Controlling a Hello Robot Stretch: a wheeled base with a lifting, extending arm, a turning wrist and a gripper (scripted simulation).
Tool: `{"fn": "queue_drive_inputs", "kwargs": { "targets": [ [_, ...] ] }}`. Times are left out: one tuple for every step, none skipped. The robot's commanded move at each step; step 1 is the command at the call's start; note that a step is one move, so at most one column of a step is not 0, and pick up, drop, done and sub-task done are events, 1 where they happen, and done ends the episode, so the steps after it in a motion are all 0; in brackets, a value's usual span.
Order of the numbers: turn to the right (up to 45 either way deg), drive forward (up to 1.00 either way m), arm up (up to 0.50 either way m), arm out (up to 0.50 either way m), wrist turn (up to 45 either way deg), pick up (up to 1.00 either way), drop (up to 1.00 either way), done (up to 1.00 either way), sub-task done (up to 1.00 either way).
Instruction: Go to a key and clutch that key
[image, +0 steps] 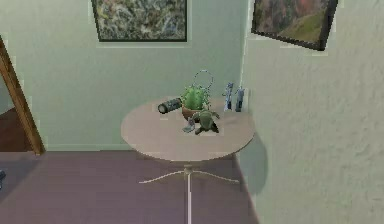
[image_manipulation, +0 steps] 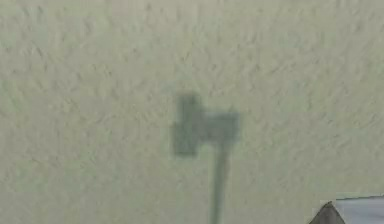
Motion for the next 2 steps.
{"fn": "queue_drive_inputs", "kwargs": {
  "targets": [
    [0.0, 0.1, 0.0, 0.0, 0.0, 0.0, 0.0, 0.0, 0.0],
    [0.0, 0.35, 0.0, 0.0, 0.0, 0.0, 0.0, 0.0, 0.0]
  ]
}}
